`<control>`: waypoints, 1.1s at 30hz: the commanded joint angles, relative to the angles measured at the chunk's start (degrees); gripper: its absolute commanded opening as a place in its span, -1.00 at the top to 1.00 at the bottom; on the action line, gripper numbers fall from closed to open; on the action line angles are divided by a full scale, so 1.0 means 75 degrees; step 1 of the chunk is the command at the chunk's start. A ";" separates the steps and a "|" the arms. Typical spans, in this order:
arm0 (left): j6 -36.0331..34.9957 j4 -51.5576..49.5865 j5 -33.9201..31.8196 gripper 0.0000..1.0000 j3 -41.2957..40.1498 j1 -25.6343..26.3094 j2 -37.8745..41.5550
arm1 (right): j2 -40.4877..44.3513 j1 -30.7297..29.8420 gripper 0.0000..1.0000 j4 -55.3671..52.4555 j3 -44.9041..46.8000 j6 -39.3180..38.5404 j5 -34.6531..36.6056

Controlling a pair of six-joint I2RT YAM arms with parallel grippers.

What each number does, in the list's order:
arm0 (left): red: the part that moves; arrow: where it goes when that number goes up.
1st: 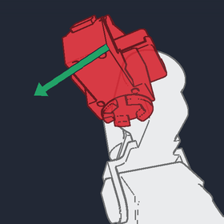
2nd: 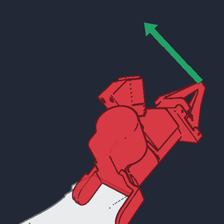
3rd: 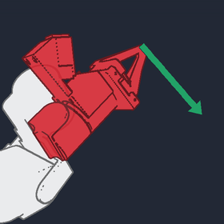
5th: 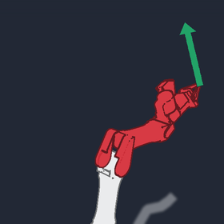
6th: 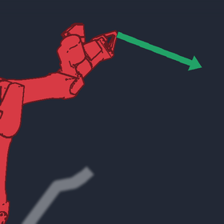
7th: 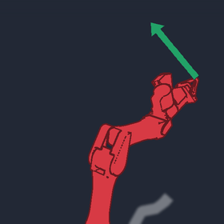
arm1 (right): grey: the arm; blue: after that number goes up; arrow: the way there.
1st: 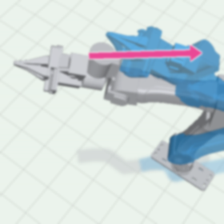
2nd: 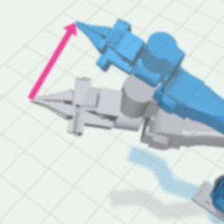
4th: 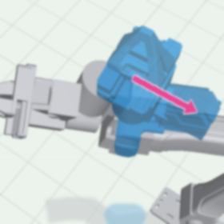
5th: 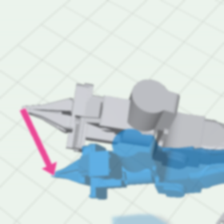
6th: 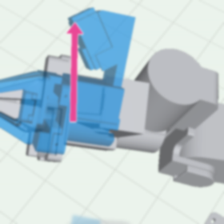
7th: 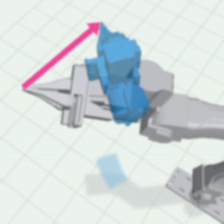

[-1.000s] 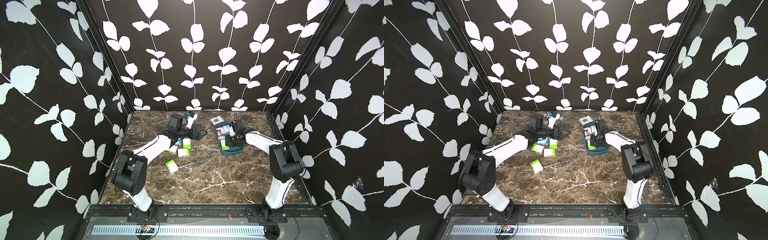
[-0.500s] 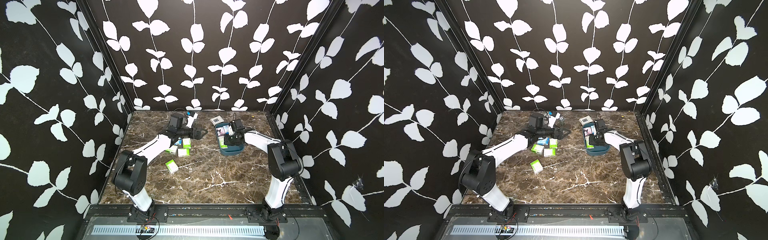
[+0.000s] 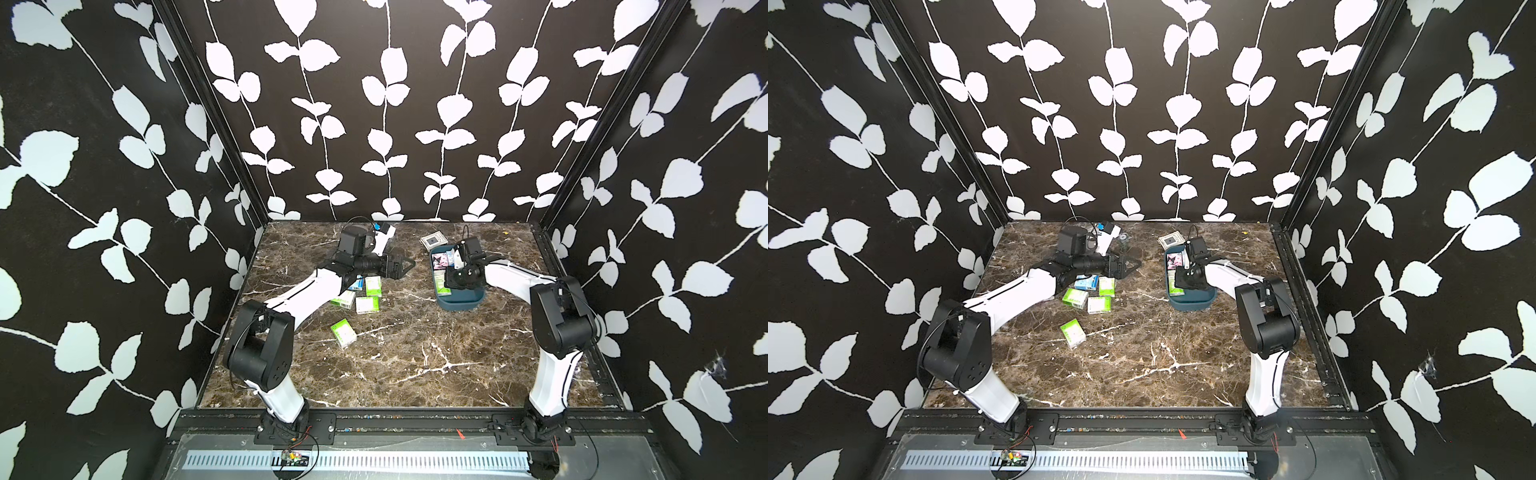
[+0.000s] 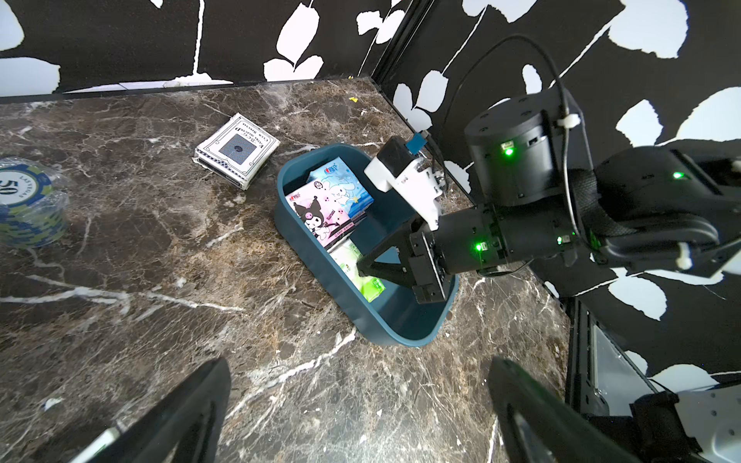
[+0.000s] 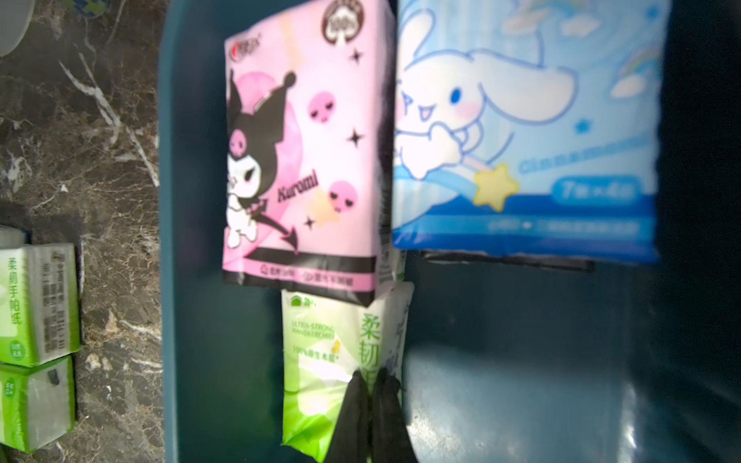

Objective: Put the pocket tissues into the storage box
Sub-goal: Place the pocket tissues in the storage box.

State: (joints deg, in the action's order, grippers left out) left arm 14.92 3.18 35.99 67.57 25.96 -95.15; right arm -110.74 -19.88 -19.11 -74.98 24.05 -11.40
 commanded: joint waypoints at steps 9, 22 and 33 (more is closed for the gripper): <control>-0.0155 0.0021 0.0037 -0.98 0.0121 0.0032 0.0087 | -0.0048 -0.0089 0.47 -0.0052 -0.0207 0.0048 0.0085; -0.0308 -0.0074 -0.0091 -0.98 0.0071 0.0032 0.0208 | 0.0355 -0.0082 -0.04 -0.0176 -0.0231 -0.0100 0.0378; -0.0615 -0.0388 -0.0541 -0.98 0.0280 -0.0057 0.0570 | 0.1584 -0.0213 -0.24 -0.0082 -0.0078 -0.0465 0.1029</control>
State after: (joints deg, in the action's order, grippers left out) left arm 12.32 2.48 33.30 67.59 25.93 -94.04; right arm -103.24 -20.45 -21.32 -74.98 22.31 -6.74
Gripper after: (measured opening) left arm 0.989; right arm 0.617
